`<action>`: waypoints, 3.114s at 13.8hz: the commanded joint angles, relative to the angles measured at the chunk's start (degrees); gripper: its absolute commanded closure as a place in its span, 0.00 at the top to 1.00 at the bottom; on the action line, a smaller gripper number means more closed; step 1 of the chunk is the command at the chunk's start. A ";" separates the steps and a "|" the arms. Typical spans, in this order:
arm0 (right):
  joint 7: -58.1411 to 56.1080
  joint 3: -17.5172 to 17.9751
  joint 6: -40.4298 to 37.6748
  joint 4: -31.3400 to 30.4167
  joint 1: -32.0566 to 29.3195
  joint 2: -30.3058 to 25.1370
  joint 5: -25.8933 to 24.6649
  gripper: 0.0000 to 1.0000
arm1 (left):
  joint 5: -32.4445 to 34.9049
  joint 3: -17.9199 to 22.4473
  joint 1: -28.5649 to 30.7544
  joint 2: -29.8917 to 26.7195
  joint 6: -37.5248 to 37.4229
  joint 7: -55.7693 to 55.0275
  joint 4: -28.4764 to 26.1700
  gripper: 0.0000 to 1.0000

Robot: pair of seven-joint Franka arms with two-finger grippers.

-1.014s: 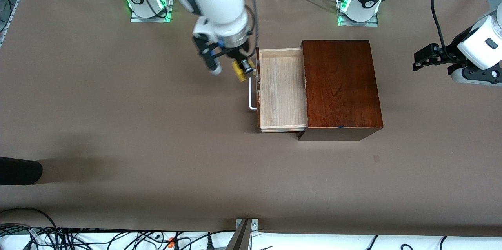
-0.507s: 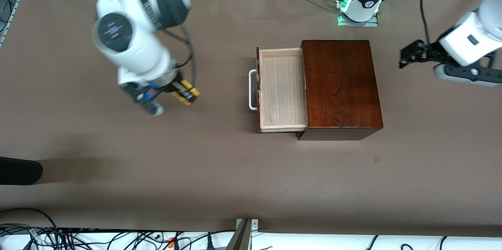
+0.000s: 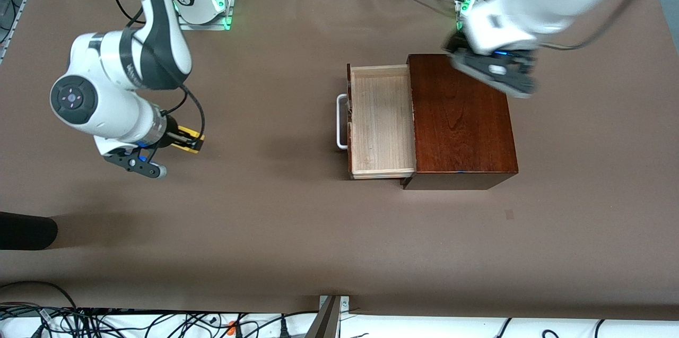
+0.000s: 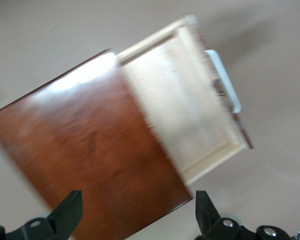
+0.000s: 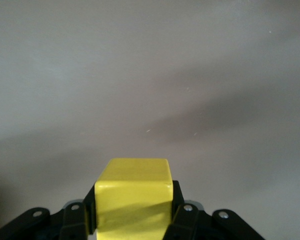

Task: Open drawer, take yellow block, close drawer
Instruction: 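Carry the cube with the right gripper while the left gripper reaches the handle, then set the cube on the table while the left gripper pushes the drawer, then push the drawer shut with the left gripper while the right gripper withdraws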

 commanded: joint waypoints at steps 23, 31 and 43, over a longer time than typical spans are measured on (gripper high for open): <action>-36.71 1.12 27.06 -18.96 -5.41 8.43 16.40 1.00 | 19.16 -0.94 -20.94 29.25 23.21 35.84 4.82 1.00; -32.25 -5.29 3.01 -3.34 -5.32 5.53 10.44 1.00 | 20.30 -0.24 -20.85 28.63 15.47 32.94 4.56 1.00; -26.52 -9.34 -26.99 18.75 -5.41 -2.02 -0.29 1.00 | 27.43 1.07 -20.50 27.13 1.59 27.75 4.21 1.00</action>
